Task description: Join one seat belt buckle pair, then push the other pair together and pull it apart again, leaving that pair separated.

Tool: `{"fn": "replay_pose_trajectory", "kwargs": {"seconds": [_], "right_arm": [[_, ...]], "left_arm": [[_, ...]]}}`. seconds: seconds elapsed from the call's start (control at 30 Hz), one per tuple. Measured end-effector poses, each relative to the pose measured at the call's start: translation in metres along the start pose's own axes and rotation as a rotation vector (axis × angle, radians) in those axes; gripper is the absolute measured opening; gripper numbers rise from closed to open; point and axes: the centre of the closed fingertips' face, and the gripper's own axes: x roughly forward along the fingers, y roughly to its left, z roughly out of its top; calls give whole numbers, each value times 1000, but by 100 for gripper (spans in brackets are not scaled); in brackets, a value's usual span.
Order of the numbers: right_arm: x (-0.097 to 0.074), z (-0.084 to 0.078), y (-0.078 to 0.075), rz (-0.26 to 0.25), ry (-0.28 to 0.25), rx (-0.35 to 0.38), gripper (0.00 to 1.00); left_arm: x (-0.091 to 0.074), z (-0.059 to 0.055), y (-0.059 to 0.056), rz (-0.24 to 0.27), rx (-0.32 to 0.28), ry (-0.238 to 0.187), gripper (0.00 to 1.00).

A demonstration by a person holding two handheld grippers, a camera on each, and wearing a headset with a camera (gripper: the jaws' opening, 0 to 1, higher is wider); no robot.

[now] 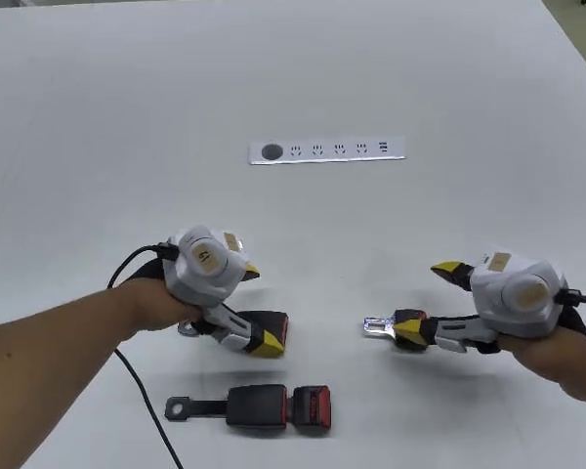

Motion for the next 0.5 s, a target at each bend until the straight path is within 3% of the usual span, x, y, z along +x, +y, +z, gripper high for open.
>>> {"fn": "replay_pose_trajectory", "kwargs": {"seconds": [0.03,0.17,0.23,0.4,0.5], "right_arm": [[0,1,-3,-38,-10,20,72],[-3,6,-13,-114,-61,115,75],[-5,8,-12,-137,-76,165,78],[-8,12,-12,-175,-101,194,85],[-13,14,-8,-193,-113,190,86]], "left_arm": [[-4,-1,6,27,-35,-13,84],[-19,1,14,82,-147,-73,90],[-25,1,18,121,-169,-100,93],[-45,-2,23,178,-269,-167,100],[-57,-8,22,204,-300,-177,100]]}}
